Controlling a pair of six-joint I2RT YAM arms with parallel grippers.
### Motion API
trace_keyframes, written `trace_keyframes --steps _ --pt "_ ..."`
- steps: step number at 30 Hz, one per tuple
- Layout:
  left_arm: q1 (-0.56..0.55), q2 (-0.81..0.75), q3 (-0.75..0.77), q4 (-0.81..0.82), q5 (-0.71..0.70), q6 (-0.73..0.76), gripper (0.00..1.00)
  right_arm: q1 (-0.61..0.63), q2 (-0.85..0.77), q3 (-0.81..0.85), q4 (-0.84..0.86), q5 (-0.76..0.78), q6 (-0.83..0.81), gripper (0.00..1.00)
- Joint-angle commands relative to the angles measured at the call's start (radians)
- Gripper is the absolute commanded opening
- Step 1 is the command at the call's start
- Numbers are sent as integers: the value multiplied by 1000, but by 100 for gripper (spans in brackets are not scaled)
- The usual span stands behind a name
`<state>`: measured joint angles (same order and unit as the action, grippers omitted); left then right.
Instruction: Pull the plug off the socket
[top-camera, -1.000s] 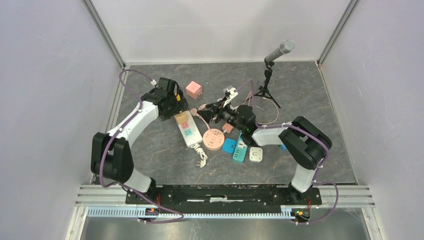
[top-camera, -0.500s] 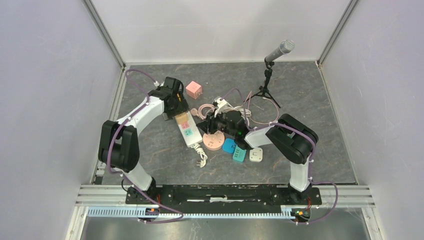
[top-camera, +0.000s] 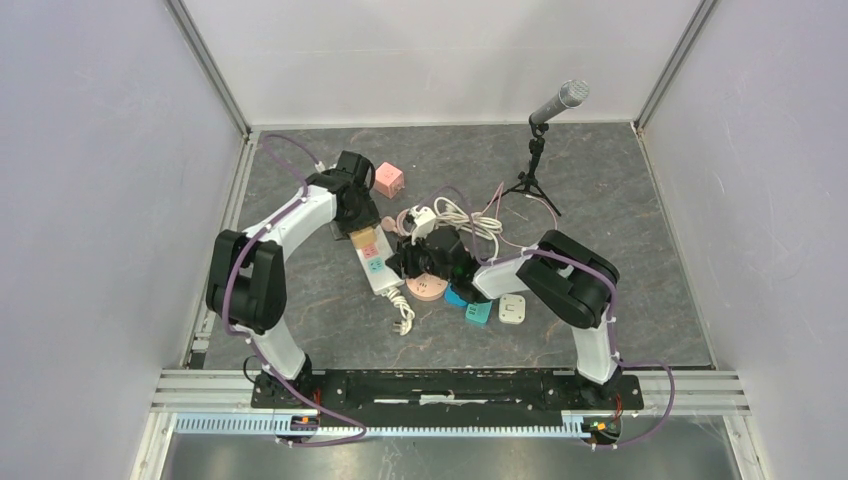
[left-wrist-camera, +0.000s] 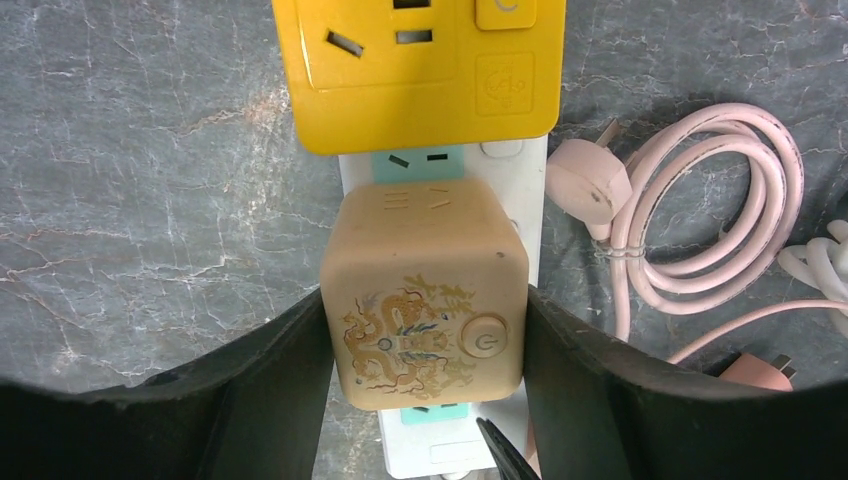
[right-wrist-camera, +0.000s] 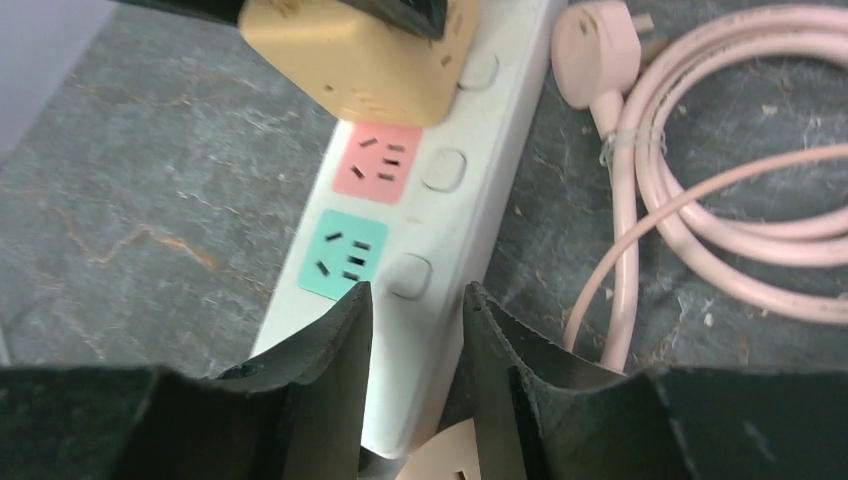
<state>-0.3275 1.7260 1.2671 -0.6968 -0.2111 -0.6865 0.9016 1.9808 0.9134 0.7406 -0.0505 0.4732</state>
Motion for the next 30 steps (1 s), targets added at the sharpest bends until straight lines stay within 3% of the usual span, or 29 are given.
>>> trace_keyframes --steps 1,7,16,21,30 --pt "-4 18 36 -31 -47 12 69 27 19 36 -45 110 -66 44" --pt "-3 12 54 -59 -9 29 51 56 11 38 -101 205 -108 47" --pt "-6 -26 134 -148 72 103 37 111 41 58 -177 245 -101 47" --pt "-25 -11 118 -135 88 99 35 134 51 55 -195 261 -115 46" --pt "-72 -12 110 -170 -45 113 35 140 56 30 -192 281 -96 44"
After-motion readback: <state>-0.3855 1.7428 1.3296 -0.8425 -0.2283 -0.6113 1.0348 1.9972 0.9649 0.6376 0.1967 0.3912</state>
